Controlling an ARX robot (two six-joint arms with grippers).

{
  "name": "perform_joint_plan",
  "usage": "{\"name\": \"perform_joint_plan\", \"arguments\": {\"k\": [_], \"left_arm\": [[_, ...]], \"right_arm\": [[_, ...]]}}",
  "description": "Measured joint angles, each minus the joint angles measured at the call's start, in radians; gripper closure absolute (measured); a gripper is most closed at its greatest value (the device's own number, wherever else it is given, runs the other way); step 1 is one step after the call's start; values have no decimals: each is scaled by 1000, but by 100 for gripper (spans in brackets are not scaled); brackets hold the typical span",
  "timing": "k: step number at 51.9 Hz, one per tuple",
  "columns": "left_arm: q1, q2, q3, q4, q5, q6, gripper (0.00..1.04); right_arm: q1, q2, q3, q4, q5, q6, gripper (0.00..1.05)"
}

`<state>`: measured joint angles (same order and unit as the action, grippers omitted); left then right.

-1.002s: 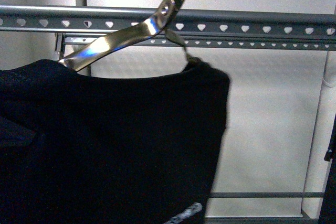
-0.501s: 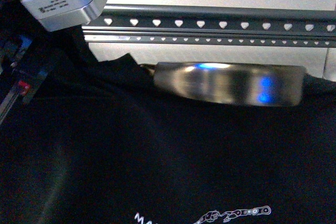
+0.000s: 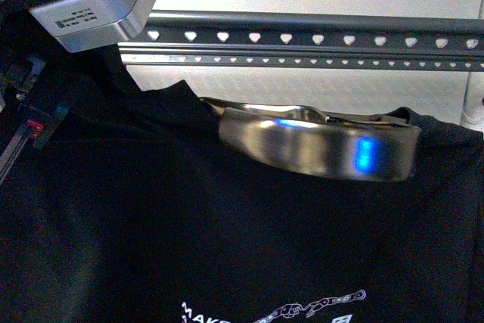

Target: Hang clothes on hanger

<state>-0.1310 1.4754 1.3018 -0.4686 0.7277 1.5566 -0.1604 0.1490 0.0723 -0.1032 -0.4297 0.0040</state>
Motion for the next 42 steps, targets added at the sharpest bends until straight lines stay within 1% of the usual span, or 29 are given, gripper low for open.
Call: {"name": "perform_joint_plan", "arguments": {"k": [1, 2, 3, 4, 5, 6, 7, 8, 10, 16, 17, 20, 22, 24, 26, 28, 30, 31, 34, 37, 42], "left_arm": [[0, 0, 0, 0, -2, 0, 101], [0, 0, 0, 0, -3, 1, 101], [0, 0, 0, 0, -3, 1, 101], [-3, 0, 0, 0, -2, 1, 101], [-4, 0, 0, 0, -1, 1, 101], [-5, 0, 0, 0, 0, 2, 101], [-5, 0, 0, 0, 0, 2, 101], [-5, 0, 0, 0, 0, 2, 101], [-4, 0, 0, 0, 0, 2, 101], [3, 0, 0, 0, -3, 2, 101], [3, 0, 0, 0, -3, 2, 101], [3, 0, 0, 0, -3, 2, 101], [3, 0, 0, 0, -3, 2, 101], [2, 0, 0, 0, -3, 2, 101], [0, 0, 0, 0, -3, 2, 101], [-1, 0, 0, 0, -3, 3, 101], [-1, 0, 0, 0, -3, 3, 101], [-1, 0, 0, 0, -2, 3, 101], [-1, 0, 0, 0, -2, 5, 101], [-1, 0, 0, 0, -2, 5, 101], [-1, 0, 0, 0, -2, 5, 101]], "right_arm": [[-25, 29, 13, -30, -100, -18, 7], [-74, 86, 38, -65, -215, -44, 7], [-96, 113, 50, -80, -240, -62, 7], [-139, 171, 73, -106, -354, -107, 7], [-158, 198, 85, -116, -374, -134, 7], [-194, 253, 110, -130, -468, -192, 7], [-210, 281, 123, -134, -499, -235, 7], [-235, 340, 153, -133, -556, -287, 7], [-256, 450, 219, -112, -602, -424, 7], [-248, 696, 412, -71, -575, -797, 7], [-245, 718, 431, -72, -573, -831, 7], [-232, 803, 503, -100, -568, -972, 7], [-220, 859, 555, -146, -568, -1080, 7], [-193, 943, 635, -221, -550, -1238, 7], [-165, 996, 680, -194, -514, -1376, 7], [-145, 1031, 710, -155, -480, -1455, 7], [-132, 1051, 731, -130, -458, -1492, 7], [-119, 1070, 750, -105, -440, -1545, 7], [-77, 1125, 814, -35, -395, -1633, 7], [-42, 1163, 868, -4, -366, -1655, 7], [14, 1222, 957, 2, -324, -1640, 7]]}}
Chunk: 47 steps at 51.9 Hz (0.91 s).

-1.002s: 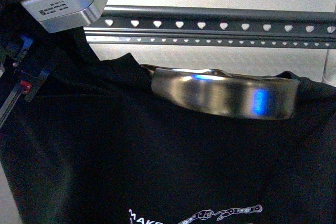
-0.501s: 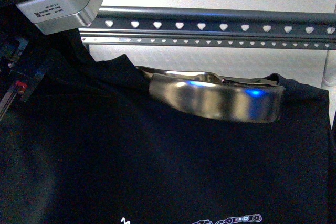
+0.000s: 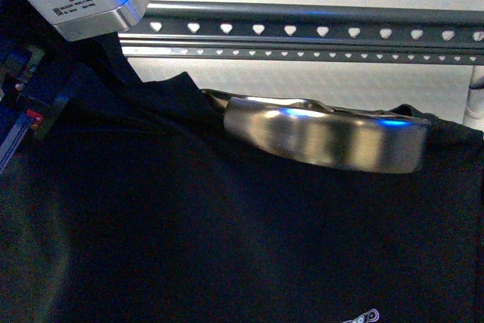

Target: Hang clothes on hanger

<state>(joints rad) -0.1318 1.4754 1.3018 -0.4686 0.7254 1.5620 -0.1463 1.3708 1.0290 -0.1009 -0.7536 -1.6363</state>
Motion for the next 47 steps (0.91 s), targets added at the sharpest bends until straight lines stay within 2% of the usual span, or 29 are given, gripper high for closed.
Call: {"name": "perform_joint_plan", "arguments": {"k": [10, 25, 33, 38, 43, 47], "left_arm": [[0, 0, 0, 0, 0, 1, 101], [2, 0, 0, 0, -2, 3, 101], [2, 0, 0, 0, -3, -2, 101], [2, 0, 0, 2, 0, -9, 101], [1, 0, 5, 5, 8, -5, 86], [1, 0, 10, 5, 10, -3, 70]], "right_arm": [[65, 68, 82, -14, 59, 74, 10], [126, 189, 158, 36, 120, 214, 65], [113, 206, 165, 35, 97, 282, 87], [97, 206, 165, 21, 69, 279, 94], [80, 206, 159, 19, 49, 286, 95], [51, 206, 138, 6, 49, 298, 96]]}}
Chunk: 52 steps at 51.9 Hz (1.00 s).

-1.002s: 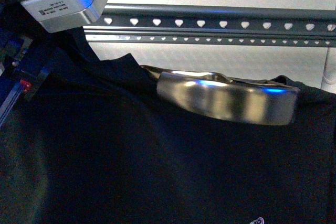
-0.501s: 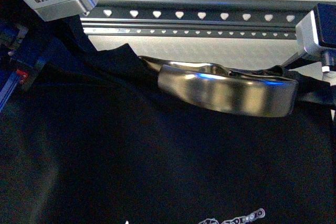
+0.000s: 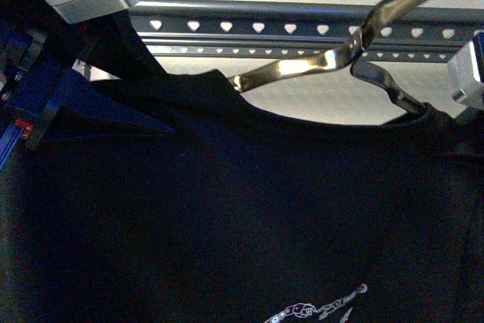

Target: Hang clothes on hanger

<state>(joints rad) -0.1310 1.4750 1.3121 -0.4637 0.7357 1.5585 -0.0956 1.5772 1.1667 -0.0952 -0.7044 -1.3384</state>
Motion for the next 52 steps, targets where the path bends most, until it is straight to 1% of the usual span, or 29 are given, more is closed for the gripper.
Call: {"name": "perform_joint_plan", "arguments": {"k": [1, 2, 9, 18, 19, 20, 21, 22, 23, 24, 25, 26, 27, 28, 30, 31, 32, 33, 34, 35, 38, 40, 43, 44, 45, 47, 50, 51, 52], "left_arm": [[0, 0, 0, 0, 0, 0, 64], [0, 0, 0, 0, 0, 0, 62], [0, 0, 0, 0, 2, 3, 37], [0, 0, 0, 0, 4, 5, 14], [-2, -2, -4, 4, -3, -3, 11], [-6, -6, -15, 40, -33, -24, 9], [-14, -21, -54, 138, -110, -100, 6], [-15, -30, -74, 192, -156, -118, 5], [-15, -42, -118, 303, -255, -203, 5], [-14, -47, -139, 359, -297, -252, 5], [-6, -56, -190, 518, -427, -436, 7], [1, -57, -211, 621, -508, -524, 7], [19, -55, -219, 737, -610, -732, 7], [37, -55, -217, 792, -678, -856, 6], [76, -62, -202, 827, -780, -1092, 7], [94, -70, -195, 826, -809, -1178, 7], [104, -75, -193, 825, -815, -1233, 7], [121, -84, -193, 826, -818, -1344, 7], [138, -99, -197, 835, -826, -1510, 7], [145, -114, -200, 836, -818, -1631, 7], [142, -153, -220, 843, -782, -1804, 7], [135, -171, -233, 849, -762, -1860, 7], [134, -219, -244, 745, -739, -1837, 16], [134, -230, -252, 730, -740, -1825, 18], [133, -254, -277, 713, -739, -1798, 21], [133, -298, -342, 716, -739, -1735, 28], [133, -356, -444, 756, -738, -1661, 39], [133, -364, -460, 764, -738, -1650, 41], [132, -378, -492, 779, -738, -1634, 44]], "right_arm": [[-8, 1, -6, -2, 0, 4, 96], [-16, 3, -13, -1, 0, 7, 97], [-81, 39, -62, 44, -3, 50, 97], [-138, 64, -125, 119, -32, 116, 98], [-146, 65, -134, 125, -36, 122, 98], [-150, 65, -138, 128, -41, 129, 99], [-156, 65, -145, 130, -42, 137, 99], [-159, 64, -148, 132, -42, 135, 99], [-167, 62, -158, 136, -45, 141, 99], [-170, 61, -162, 138, -45, 142, 99], [-179, 56, -177, 143, -48, 144, 99], [-183, 51, -189, 150, -50, 147, 99], [-188, 41, -210, 169, -59, 155, 99], [-191, 32, -224, 180, -66, 167, 99], [-197, 8, -244, 200, -89, 198, 99], [-199, -3, -253, 214, -102, 219, 99], [-200, -10, -257, 221, -108, 232, 99], [-201, -24, -264, 233, -117, 251, 99], [-201, -46, -270, 238, -126, 294, 99], [-201, -74, -272, 238, -126, 345, 99], [-195, -129, -267, 215, -112, 433, 99], [-187, -153, -256, 184, -98, 468, 99], [-171, -179, -220, 114, -69, 565, 100], [-169, -180, -211, 101, -63, 573, 100], [-166, -180, -191, 73, -45, 621, 100], [-162, -175, -148, 24, -10, 713, 100], [-161, -161, -101, -3, 2, 845, 100], [-161, -159, -94, -5, 6, 869, 100], [-161, -156, -79, -5, 11, 930, 100]]}}
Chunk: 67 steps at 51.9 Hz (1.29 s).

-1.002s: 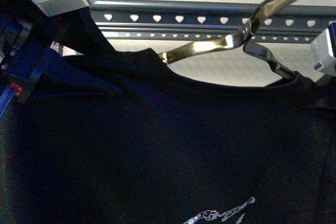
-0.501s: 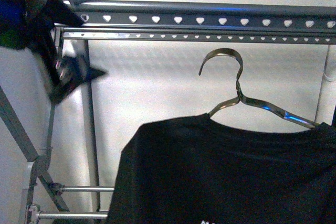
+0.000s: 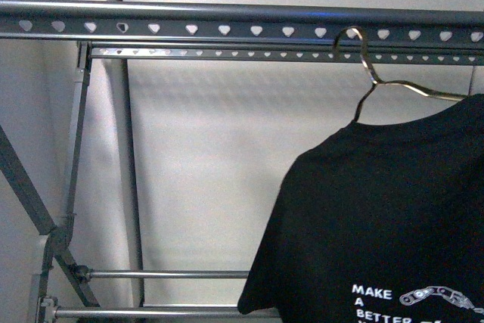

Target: Hang clothes on hanger

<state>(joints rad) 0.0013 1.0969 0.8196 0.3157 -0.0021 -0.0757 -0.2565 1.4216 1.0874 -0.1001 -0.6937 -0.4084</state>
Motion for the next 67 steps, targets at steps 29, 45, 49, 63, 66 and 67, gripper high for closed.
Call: {"name": "perform_joint_plan", "arguments": {"k": [29, 45, 49, 63, 66, 67], "left_arm": [[-2, -309, -566, 209, 2, 71, 101], [-2, -467, -695, 188, 2, 71, 101], [-2, -498, -712, 173, 2, 71, 101], [-2, -629, -763, 94, 2, 71, 101], [-2, -650, -769, 79, 2, 71, 101], [-2, -659, -771, 73, 2, 71, 101]], "right_arm": [[94, 221, 384, -31, 148, 724, 100], [166, 238, 311, 23, 227, 666, 100], [185, 208, 229, 107, 298, 615, 89], [161, -235, -373, 809, 455, 520, 38], [130, -363, -483, 847, 432, 566, 29], [123, -417, -519, 840, 445, 576, 27]]}}
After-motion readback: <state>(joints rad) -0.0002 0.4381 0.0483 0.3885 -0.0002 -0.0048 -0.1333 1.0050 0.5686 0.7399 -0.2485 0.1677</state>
